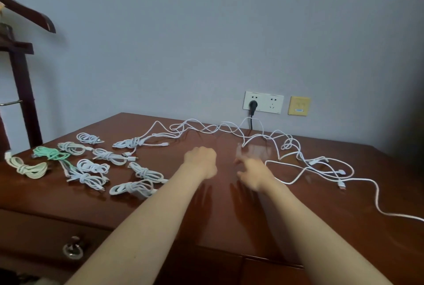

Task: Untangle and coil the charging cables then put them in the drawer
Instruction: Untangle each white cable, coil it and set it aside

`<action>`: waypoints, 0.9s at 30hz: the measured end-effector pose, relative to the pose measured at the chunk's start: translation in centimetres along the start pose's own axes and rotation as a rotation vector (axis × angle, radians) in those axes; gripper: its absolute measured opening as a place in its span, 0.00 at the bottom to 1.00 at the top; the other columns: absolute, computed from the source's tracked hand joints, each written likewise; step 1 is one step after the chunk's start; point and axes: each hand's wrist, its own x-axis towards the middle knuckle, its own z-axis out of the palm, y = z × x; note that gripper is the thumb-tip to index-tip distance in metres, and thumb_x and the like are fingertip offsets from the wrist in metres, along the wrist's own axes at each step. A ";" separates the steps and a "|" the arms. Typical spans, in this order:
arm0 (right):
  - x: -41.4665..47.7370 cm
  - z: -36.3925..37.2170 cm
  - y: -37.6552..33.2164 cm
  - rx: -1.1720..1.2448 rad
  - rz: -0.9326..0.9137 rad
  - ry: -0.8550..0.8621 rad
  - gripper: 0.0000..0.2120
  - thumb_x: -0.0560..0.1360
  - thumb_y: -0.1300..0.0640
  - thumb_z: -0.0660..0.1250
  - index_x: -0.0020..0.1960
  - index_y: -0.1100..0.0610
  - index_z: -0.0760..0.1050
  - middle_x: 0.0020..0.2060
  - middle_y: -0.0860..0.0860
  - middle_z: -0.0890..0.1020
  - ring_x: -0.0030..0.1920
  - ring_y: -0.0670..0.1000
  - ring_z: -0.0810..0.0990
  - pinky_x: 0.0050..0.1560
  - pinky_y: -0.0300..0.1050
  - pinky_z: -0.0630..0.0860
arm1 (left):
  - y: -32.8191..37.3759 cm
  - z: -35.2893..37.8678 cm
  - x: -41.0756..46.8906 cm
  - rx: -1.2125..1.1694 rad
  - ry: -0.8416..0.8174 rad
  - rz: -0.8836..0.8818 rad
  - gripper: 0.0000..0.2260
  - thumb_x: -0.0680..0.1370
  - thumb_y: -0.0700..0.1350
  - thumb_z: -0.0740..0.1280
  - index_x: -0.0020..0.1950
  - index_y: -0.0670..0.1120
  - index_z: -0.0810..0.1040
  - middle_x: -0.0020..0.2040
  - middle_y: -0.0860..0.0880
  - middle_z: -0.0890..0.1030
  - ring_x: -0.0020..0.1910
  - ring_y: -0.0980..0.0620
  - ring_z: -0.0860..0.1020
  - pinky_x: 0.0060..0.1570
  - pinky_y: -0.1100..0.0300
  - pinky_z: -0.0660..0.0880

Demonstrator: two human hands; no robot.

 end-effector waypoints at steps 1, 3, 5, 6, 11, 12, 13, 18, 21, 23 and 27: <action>-0.5 -0.2 1.0 -0.058 0.029 0.013 0.21 0.75 0.57 0.61 0.67 0.55 0.68 0.66 0.56 0.68 0.69 0.57 0.65 0.66 0.47 0.63 | 0.9 0.5 0.1 -0.010 -0.017 0.027 0.16 0.76 0.41 0.59 0.63 0.45 0.75 0.64 0.44 0.75 0.65 0.43 0.71 0.60 0.52 0.70; -1.4 -0.4 3.0 -0.146 0.114 0.026 0.24 0.76 0.55 0.59 0.71 0.56 0.61 0.69 0.56 0.63 0.70 0.58 0.61 0.67 0.49 0.61 | 2.5 1.6 0.2 -0.030 -0.051 0.082 0.16 0.77 0.42 0.59 0.64 0.46 0.74 0.65 0.44 0.73 0.66 0.43 0.69 0.61 0.52 0.69; -2.2 -0.2 5.1 -0.140 0.212 0.023 0.24 0.78 0.53 0.56 0.72 0.57 0.59 0.71 0.57 0.62 0.70 0.59 0.61 0.67 0.50 0.60 | 4.1 2.6 0.3 -0.053 -0.090 0.136 0.17 0.78 0.44 0.59 0.66 0.45 0.71 0.66 0.43 0.71 0.67 0.43 0.67 0.63 0.50 0.67; -2.6 0.0 6.0 -0.130 0.240 0.027 0.23 0.79 0.52 0.55 0.72 0.58 0.60 0.70 0.57 0.64 0.69 0.59 0.62 0.67 0.50 0.61 | 4.8 3.2 0.4 -0.071 -0.102 0.155 0.18 0.78 0.45 0.59 0.67 0.45 0.69 0.66 0.43 0.70 0.67 0.42 0.66 0.63 0.50 0.66; -3.5 0.5 7.8 -0.008 0.108 0.187 0.12 0.77 0.57 0.59 0.57 0.55 0.76 0.54 0.54 0.76 0.59 0.55 0.72 0.58 0.43 0.66 | 8.3 7.0 0.7 -0.177 0.021 0.189 0.18 0.80 0.51 0.55 0.69 0.49 0.68 0.68 0.46 0.68 0.67 0.45 0.64 0.65 0.53 0.60; -3.4 0.5 7.8 0.076 0.061 0.178 0.09 0.76 0.58 0.61 0.52 0.53 0.78 0.49 0.52 0.78 0.55 0.53 0.74 0.54 0.43 0.67 | 8.9 7.4 0.9 -0.227 0.039 0.175 0.18 0.81 0.52 0.53 0.68 0.49 0.70 0.68 0.47 0.68 0.67 0.45 0.65 0.65 0.54 0.60; -3.5 0.2 7.7 0.180 0.033 0.151 0.08 0.75 0.60 0.63 0.46 0.49 0.78 0.44 0.50 0.80 0.49 0.51 0.75 0.50 0.42 0.68 | 9.4 7.4 1.2 -0.305 0.033 0.150 0.18 0.81 0.53 0.52 0.66 0.49 0.73 0.68 0.47 0.70 0.67 0.45 0.66 0.65 0.54 0.60; -3.4 -0.6 8.0 0.555 0.021 0.158 0.07 0.73 0.63 0.68 0.46 0.53 0.81 0.38 0.53 0.80 0.36 0.44 0.73 0.39 0.27 0.67 | 10.1 7.2 3.7 -0.901 0.012 0.024 0.13 0.81 0.50 0.56 0.49 0.51 0.80 0.56 0.49 0.81 0.59 0.47 0.75 0.60 0.56 0.67; -2.4 0.1 8.2 0.387 -0.022 0.277 0.08 0.72 0.61 0.67 0.49 0.54 0.82 0.45 0.51 0.80 0.43 0.46 0.75 0.46 0.33 0.70 | 10.2 8.0 5.3 -1.171 0.106 -0.051 0.12 0.79 0.41 0.57 0.38 0.49 0.75 0.43 0.49 0.82 0.49 0.46 0.78 0.53 0.55 0.73; -1.7 0.5 8.4 0.236 -0.039 0.349 0.10 0.72 0.63 0.62 0.49 0.56 0.80 0.48 0.50 0.78 0.47 0.49 0.75 0.50 0.40 0.70 | 10.2 8.2 6.2 -1.341 0.165 -0.104 0.13 0.79 0.39 0.55 0.37 0.49 0.72 0.34 0.50 0.79 0.39 0.48 0.77 0.40 0.60 0.74; -0.1 0.6 8.6 0.095 -0.021 0.638 0.10 0.67 0.66 0.59 0.44 0.60 0.77 0.44 0.54 0.78 0.46 0.58 0.77 0.46 0.47 0.71 | 10.1 8.2 7.8 -1.482 0.220 -0.111 0.15 0.81 0.38 0.53 0.37 0.46 0.71 0.30 0.47 0.73 0.30 0.52 0.73 0.25 0.70 0.72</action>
